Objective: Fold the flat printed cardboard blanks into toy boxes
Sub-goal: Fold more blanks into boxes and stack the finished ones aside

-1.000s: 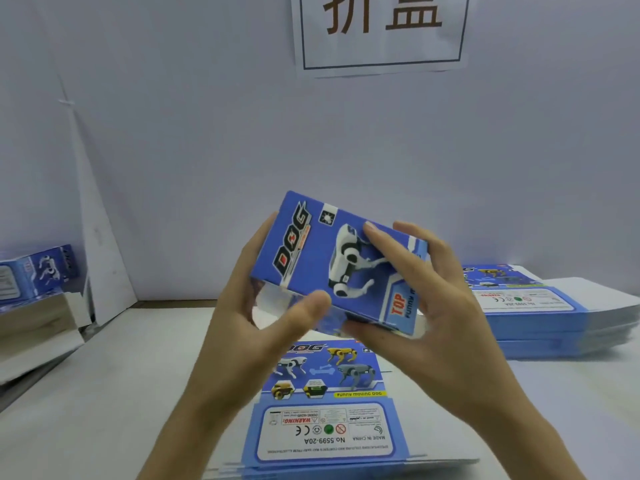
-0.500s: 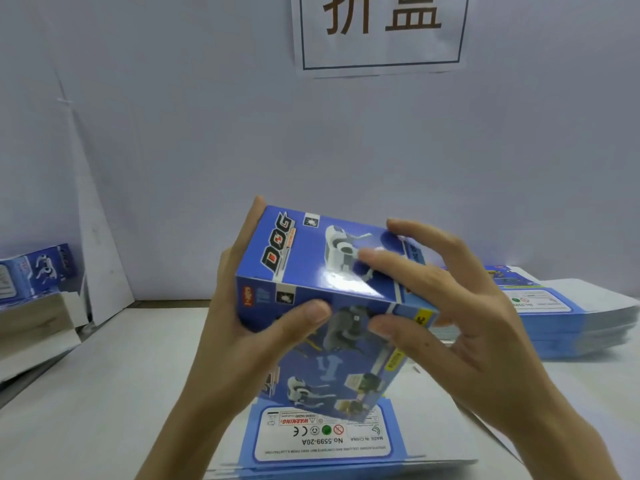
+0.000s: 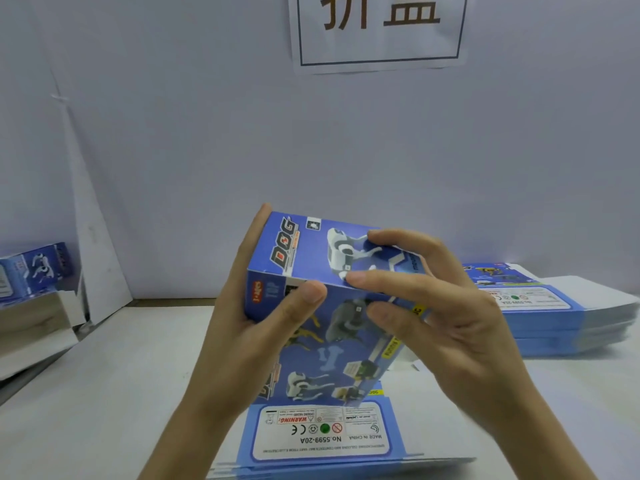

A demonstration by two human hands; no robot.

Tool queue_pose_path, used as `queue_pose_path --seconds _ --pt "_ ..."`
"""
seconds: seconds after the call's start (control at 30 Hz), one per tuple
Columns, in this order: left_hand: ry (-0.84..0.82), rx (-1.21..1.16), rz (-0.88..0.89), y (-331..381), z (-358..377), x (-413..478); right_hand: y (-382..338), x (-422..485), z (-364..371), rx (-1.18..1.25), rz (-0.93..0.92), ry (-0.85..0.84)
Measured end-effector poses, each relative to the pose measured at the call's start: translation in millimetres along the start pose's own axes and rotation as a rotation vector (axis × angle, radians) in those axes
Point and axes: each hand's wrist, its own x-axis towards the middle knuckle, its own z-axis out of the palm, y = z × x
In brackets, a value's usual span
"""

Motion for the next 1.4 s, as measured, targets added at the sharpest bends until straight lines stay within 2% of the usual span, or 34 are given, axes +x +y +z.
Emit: queue_pose_path --seconds 0.23,0.3,0.43,0.53,0.7,0.8,0.93,1.0,1.07,1.23,1.3,1.4 --pt "0.046 -0.053 -0.057 -6 3 0 1 1 -1 -0.172 -0.076 0.007" --pt "0.052 -0.035 -0.043 -5 0 1 4 0 1 -0.197 -0.048 0.024" --pt "0.043 0.0 -0.02 -2 -1 1 9 -3 0 -0.023 0.154 0.046" --pt "0.034 -0.016 -0.043 -3 0 2 7 -3 0 0.12 0.18 -0.012" --pt "0.069 -0.057 -0.049 -4 0 3 13 -2 -1 0.046 0.197 -0.034" --pt "0.215 -0.166 -0.038 -8 -4 9 24 -4 -13 0.027 0.439 -0.1" --pt "0.409 -0.338 -0.111 -9 -17 17 40 -14 -28 -0.39 0.959 -0.464" --pt "0.491 -0.379 -0.131 -12 -19 18 48 -17 -30 -0.566 1.052 -0.584" --pt "0.518 -0.43 -0.145 -17 -18 17 51 -15 -27 -0.5 1.044 -0.543" --pt "0.381 -0.468 -0.292 -28 -21 19 47 -7 -15 -0.006 0.831 -0.276" --pt "0.313 -0.375 -0.414 -32 -27 22 43 -4 -14 0.137 0.728 -0.152" --pt "0.187 -0.024 -0.608 -37 -37 23 35 -1 -21 0.265 0.595 -0.01"
